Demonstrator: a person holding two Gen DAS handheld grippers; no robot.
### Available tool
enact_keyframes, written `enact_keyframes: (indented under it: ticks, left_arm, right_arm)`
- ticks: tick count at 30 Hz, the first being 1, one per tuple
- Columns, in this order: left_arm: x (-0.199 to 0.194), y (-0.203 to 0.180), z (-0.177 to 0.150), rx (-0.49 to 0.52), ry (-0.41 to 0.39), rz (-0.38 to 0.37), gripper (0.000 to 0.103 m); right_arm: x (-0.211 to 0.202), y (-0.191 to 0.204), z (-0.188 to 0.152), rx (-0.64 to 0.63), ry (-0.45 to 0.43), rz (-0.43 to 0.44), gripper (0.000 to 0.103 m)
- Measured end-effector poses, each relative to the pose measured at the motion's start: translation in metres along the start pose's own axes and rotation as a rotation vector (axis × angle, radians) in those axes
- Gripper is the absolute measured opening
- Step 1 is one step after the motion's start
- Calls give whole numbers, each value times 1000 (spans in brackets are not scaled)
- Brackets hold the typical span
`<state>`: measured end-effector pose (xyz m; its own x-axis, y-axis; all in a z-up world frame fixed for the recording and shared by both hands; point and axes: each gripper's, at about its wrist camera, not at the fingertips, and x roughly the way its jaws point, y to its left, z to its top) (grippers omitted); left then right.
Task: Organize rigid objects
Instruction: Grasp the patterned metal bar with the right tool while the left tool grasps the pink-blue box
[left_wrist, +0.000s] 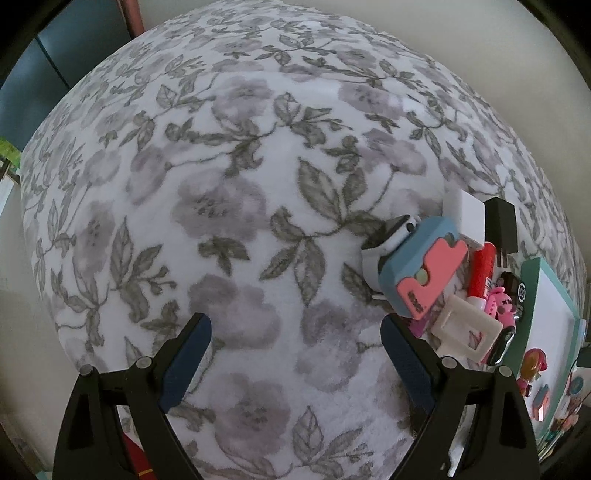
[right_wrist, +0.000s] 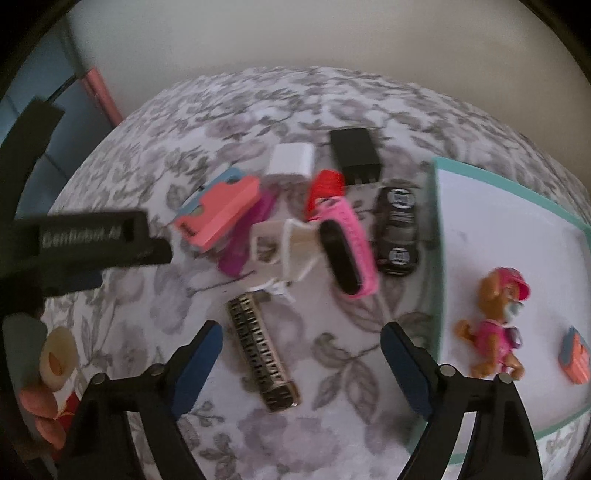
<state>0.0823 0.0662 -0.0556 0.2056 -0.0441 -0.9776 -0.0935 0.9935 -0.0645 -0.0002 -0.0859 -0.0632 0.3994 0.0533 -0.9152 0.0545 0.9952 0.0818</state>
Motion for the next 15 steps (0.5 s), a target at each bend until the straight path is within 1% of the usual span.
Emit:
enact_keyframes:
  ticks: [3, 5, 7, 8, 10, 11, 13, 15]
  left_arm:
    - [-1, 3, 3, -9, 2, -10, 93]
    - [-2, 3, 3, -14, -3, -16, 93]
    - [-3, 5, 6, -11, -8, -16, 93]
    - [-3, 3, 8, -9, -11, -14, 93]
    - [-5, 2, 12, -4, -16, -14, 93]
    - [-6, 1, 14, -2, -19, -17, 93]
    - [-10, -4, 17, 5, -28, -26, 93]
    - [-13, -7, 20, 13, -39, -33, 93]
  right_arm:
    - [8, 8, -2, -27, 21, 10, 80]
    - [12, 12, -3, -49, 23, -12, 70]
    - [17, 13, -4, -62, 37, -24, 64]
    - [19, 13, -5, -61, 44, -28, 61]
    - [19, 10, -5, -51, 42, -26, 58]
    - [18, 8, -5, -42, 40, -27, 53]
    - [17, 2, -5, -16, 40, -25, 48]
    - [16, -5, -5, 11, 41, -12, 46]
